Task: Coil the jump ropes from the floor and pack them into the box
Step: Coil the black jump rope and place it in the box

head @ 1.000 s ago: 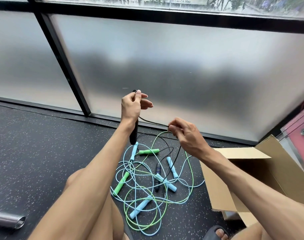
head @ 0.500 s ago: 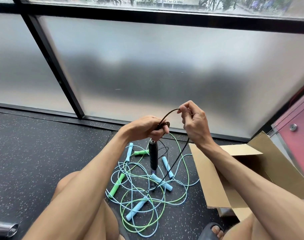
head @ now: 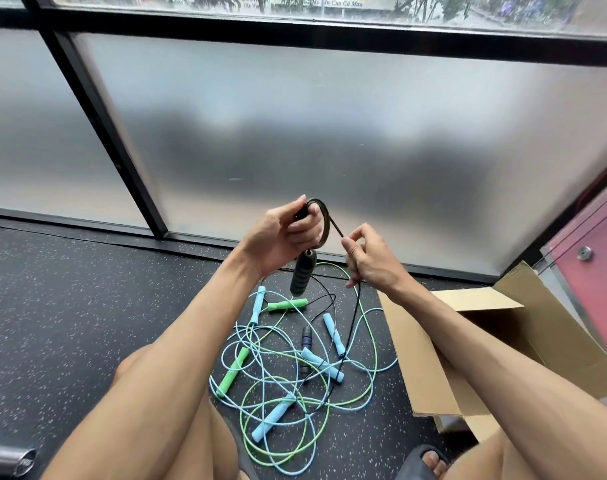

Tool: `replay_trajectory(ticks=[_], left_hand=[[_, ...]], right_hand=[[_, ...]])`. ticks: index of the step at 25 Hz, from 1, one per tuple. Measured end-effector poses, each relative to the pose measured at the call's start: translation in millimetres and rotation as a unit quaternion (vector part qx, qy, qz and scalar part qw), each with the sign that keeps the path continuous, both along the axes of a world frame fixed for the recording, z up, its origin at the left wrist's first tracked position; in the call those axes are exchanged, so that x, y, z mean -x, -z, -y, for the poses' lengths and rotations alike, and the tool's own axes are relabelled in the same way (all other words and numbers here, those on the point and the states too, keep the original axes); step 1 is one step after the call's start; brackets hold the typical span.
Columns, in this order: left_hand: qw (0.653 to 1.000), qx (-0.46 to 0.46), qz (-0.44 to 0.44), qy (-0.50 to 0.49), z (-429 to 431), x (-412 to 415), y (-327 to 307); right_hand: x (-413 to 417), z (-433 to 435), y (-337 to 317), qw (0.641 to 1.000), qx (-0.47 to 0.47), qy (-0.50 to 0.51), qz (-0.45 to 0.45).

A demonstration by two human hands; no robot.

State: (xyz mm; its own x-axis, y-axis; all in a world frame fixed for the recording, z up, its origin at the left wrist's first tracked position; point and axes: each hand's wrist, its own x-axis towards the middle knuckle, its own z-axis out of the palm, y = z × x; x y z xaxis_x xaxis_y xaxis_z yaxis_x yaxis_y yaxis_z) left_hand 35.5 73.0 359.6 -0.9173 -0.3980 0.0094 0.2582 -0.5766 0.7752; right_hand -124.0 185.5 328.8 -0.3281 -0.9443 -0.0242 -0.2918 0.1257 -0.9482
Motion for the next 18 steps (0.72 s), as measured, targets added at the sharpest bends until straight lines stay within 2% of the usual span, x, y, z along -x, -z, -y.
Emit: replay_trajectory(ticks=[4,9,13,18], left_hand=[[0.987,-0.014,-0.024,-0.156,10,2,0],[0.928,-0.008,-0.024,-0.371,25,-3,6],[0.876,0.107,0.076,-0.464,31,-6,10],[0.840,0.254,0.201,-0.436,34,-8,16]], right_hand=[[-9,-5,5,0.989,-0.110,-0.071,0.069],[-14,-15,12,0.969,-0.187,-0.146,0.069],[-17,-13,10,0.978,-0.129,-0.165,-0.014],[-14,-8,2,0.985,-0.019,-0.131,-0.113]])
